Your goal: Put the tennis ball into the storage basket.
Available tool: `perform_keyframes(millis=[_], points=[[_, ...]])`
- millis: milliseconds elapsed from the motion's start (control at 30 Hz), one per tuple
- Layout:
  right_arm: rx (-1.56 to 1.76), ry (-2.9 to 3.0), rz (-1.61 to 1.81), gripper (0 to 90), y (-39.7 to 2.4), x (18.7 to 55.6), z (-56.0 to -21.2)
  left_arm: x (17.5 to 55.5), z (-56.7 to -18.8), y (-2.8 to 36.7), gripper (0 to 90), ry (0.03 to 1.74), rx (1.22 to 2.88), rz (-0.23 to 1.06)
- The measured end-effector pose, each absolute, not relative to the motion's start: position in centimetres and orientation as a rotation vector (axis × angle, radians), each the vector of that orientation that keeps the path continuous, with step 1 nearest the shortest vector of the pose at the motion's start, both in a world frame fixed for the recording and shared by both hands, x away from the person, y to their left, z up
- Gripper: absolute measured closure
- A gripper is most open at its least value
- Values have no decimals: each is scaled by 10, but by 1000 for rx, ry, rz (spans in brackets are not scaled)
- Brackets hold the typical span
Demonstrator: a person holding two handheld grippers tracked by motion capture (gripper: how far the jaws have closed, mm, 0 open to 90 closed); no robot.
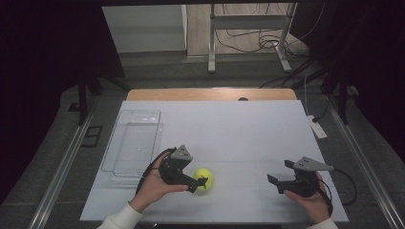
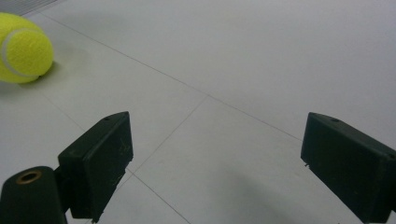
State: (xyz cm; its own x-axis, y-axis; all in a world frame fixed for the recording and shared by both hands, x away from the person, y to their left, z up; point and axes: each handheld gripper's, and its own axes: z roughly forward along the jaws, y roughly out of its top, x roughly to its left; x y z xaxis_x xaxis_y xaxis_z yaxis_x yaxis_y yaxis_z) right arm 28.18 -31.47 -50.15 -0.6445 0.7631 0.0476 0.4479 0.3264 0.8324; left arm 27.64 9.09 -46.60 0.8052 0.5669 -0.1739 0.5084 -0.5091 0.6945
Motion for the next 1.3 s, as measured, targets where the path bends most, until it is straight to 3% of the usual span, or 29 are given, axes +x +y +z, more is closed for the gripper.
perform_keyframes(millis=[1000, 1200, 1300], points=[[1075, 2253, 1222, 94, -314, 282, -503, 286, -495, 56, 60, 763, 2426, 79], [1074, 2259, 1224, 94, -314, 283, -504, 287, -500, 55, 141, 800, 2442, 97], [1075, 2260, 1223, 94, -314, 283, -504, 286, -501, 56, 251, 797, 2439, 104]])
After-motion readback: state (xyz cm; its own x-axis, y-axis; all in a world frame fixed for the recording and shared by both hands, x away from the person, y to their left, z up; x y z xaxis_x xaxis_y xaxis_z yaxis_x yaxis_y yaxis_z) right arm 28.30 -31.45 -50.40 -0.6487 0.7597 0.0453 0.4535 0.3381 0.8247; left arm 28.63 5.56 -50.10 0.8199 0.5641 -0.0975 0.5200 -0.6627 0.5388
